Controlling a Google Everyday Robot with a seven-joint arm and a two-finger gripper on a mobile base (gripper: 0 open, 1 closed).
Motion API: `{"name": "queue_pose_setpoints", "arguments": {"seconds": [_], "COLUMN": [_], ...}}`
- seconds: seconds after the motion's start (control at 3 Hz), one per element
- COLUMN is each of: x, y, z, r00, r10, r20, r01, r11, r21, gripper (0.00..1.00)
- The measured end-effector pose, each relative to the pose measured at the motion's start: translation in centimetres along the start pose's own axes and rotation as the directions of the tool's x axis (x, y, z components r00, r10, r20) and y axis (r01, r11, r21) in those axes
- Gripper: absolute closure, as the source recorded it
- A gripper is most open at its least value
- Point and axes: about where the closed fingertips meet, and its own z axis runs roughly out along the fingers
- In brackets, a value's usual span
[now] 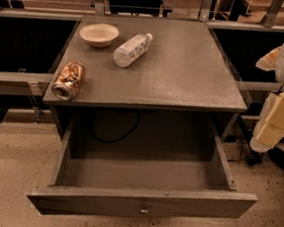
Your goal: Place blue plastic bottle into top drawer
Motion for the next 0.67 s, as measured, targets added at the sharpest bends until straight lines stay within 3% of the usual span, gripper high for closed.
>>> {"name": "queue_pose_setpoints", "arguments": {"seconds": [0.33,0.67], "x": [0.0,-0.9], "y": [0.0,-0.2], "z": [0.0,1.5], "r00": [1.0,0.997], "r10": [0.0,-0.031], "r20": [0.0,0.065], "r01": [0.0,0.032], "r11": [1.0,0.9994], "r21": [0.0,-0.01], "gripper": [0.0,0.0]}}
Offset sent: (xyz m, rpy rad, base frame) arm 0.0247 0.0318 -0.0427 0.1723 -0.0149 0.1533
